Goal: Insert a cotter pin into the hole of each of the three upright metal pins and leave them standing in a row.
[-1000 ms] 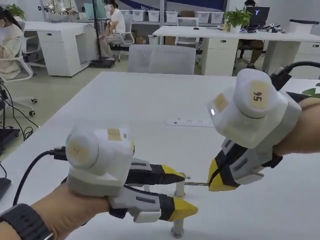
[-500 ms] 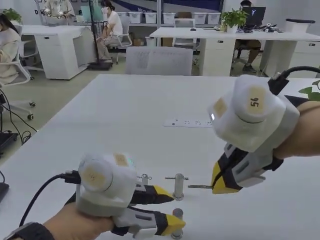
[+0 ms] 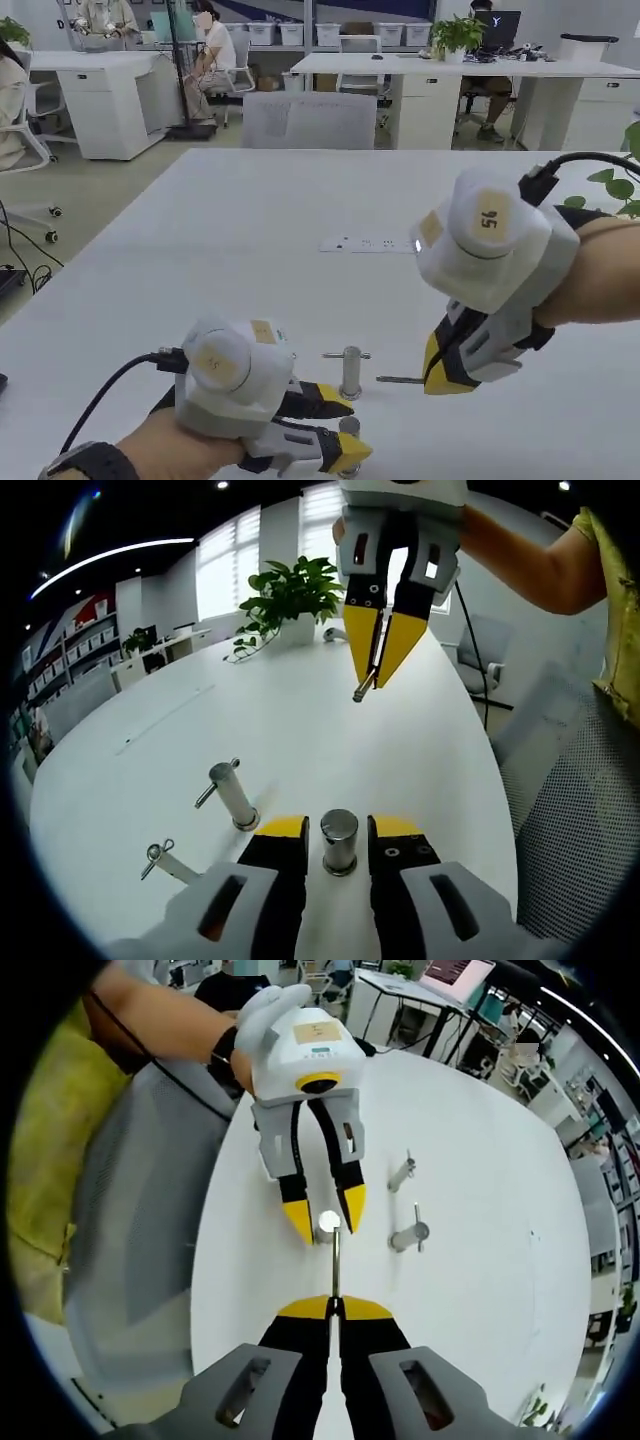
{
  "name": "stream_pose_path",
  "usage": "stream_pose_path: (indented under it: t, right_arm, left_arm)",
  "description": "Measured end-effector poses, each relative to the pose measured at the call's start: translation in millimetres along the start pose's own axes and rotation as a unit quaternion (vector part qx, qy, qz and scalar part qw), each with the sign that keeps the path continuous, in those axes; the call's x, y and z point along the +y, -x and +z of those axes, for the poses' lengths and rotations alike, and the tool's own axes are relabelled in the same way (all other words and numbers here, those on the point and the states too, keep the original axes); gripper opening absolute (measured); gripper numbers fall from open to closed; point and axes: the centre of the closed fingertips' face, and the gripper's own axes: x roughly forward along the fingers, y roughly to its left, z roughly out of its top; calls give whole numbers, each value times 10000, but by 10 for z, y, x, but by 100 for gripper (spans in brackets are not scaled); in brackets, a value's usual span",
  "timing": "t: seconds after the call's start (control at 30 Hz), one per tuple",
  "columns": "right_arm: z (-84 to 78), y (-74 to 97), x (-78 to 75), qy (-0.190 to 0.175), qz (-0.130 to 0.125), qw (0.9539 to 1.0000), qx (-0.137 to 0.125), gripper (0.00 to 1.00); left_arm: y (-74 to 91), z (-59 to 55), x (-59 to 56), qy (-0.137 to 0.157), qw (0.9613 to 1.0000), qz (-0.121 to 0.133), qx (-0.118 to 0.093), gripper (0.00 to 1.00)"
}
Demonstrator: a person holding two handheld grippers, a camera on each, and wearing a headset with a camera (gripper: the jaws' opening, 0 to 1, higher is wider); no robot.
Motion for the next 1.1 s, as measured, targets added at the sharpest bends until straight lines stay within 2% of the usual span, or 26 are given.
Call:
stream_pose_path:
  t: [0.2,0.43,0.7,0.93,1.1]
  right_arm:
    - [-29,-59,14,-56,16,10000,43,2]
    - [-54,-130,27,-139,61,9998,84,2]
    - [-83,-252,70,-221,137,9995,168,2]
    - [-119,-363,115,-279,193,9990,276,2]
    - [-131,-443,136,-343,222,9987,304,2]
  left_arm:
    - [-16,-32,-4,-77,10000,5,51,14]
    - [-21,-38,-15,-220,9997,-49,54,12]
    - [17,-52,-42,-479,9984,-309,35,11]
    - [26,-57,-48,-575,9970,-516,-23,11]
    - [26,-59,-31,-581,9969,-533,-26,11]
